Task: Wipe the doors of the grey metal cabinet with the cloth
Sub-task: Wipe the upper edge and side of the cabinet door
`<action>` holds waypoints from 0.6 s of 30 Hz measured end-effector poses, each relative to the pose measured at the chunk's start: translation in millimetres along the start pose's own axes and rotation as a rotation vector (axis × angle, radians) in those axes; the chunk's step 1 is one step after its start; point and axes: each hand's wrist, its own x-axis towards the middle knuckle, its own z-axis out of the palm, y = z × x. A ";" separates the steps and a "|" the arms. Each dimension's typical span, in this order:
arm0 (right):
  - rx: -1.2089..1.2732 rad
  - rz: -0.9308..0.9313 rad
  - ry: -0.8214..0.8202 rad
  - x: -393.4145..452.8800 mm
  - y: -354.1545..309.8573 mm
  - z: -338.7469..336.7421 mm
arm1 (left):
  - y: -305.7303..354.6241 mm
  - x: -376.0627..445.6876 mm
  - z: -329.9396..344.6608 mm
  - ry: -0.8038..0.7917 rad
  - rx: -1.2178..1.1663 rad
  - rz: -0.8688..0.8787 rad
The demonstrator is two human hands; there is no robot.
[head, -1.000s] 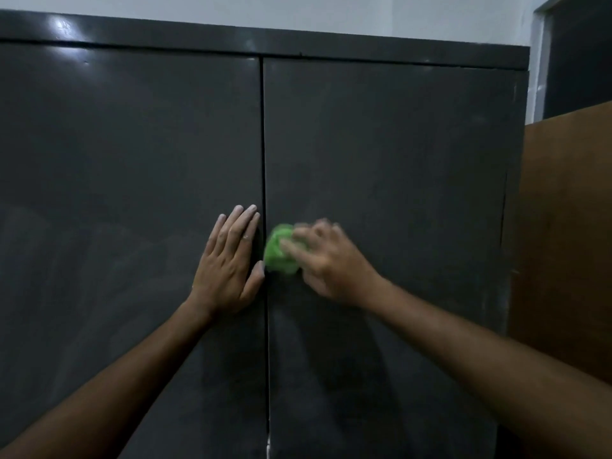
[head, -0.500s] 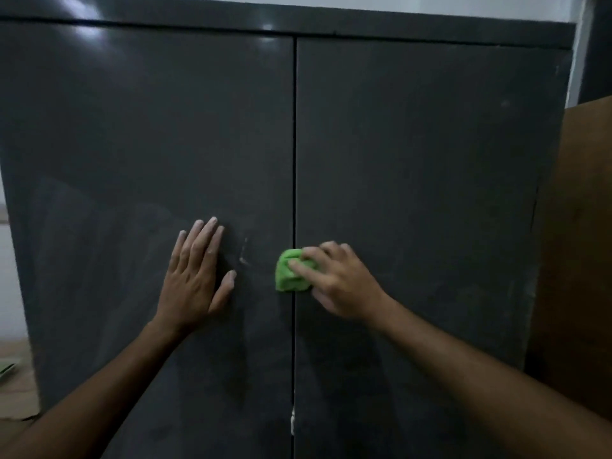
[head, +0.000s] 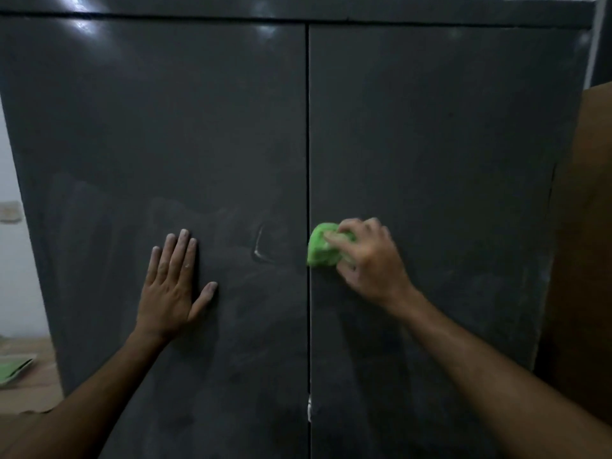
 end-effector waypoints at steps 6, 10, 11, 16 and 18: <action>0.071 0.379 0.219 47.0 -24.2 3.1 | 0.3 0.9 -1.4 0.011 0.020 0.009; 0.042 -0.103 -0.063 -2.7 -44.8 20.7 | 0.9 -11.1 -15.3 -0.001 -0.016 0.005; 0.057 -0.115 -0.074 -4.3 -38.4 18.1 | -1.4 -18.0 -19.1 -0.006 -0.017 0.004; 0.177 0.316 0.255 44.1 -27.2 7.0 | -19.1 -54.5 -30.8 -0.049 -0.011 -0.030; 0.239 0.372 0.300 60.5 -50.2 12.5 | -30.2 -65.4 -35.3 -0.070 -0.022 -0.035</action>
